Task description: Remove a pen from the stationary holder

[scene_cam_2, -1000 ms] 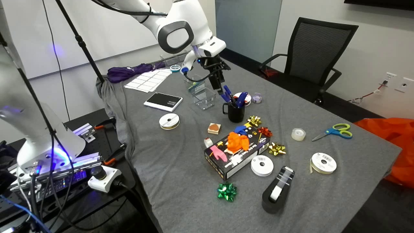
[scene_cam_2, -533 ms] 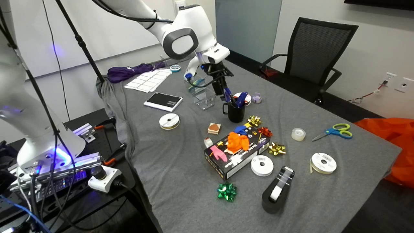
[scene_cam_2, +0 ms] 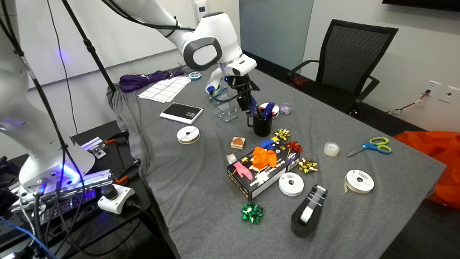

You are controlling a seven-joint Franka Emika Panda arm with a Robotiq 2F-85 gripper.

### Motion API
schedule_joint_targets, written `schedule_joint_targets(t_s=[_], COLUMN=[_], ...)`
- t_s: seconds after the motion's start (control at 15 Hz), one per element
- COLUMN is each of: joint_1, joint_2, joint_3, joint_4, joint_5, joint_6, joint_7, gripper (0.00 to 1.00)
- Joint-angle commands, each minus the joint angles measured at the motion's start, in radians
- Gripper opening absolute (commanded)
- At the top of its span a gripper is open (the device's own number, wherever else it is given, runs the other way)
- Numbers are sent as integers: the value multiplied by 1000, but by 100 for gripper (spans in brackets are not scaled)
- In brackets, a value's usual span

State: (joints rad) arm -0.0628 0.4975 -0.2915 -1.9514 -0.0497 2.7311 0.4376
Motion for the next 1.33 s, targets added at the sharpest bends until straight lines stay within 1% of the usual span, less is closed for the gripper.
schedule_joint_targets(t_s=[0.0,0.13,0.2,0.27,0.33,0.4,0.47,0.53,0.6,0.67,0.8,0.93,1.0,1.27], joint_1=[-4,-5,-4,-3,-2,-2,-4,-4,-4,-3,-3,-7,-12,-15], joint_2=[31,38,41,43,46,49,52,55,59,61,60,47,40,10], joint_3=[-6,-7,-8,-10,-11,-12,-10,-10,-10,-11,-10,1,6,14], joint_4=[27,27,26,25,24,24,25,26,28,28,28,25,21,6], joint_5=[0,-1,-2,-3,-2,-1,1,3,4,5,8,18,23,29], joint_6=[14,29,36,44,50,54,59,60,63,64,64,67,68,64], joint_7=[-27,-31,-30,-30,-30,-30,-34,-35,-36,-36,-37,-45,-50,-60], gripper=[45,31,75,71,72,28,32,31,25,16,2,2,5,5])
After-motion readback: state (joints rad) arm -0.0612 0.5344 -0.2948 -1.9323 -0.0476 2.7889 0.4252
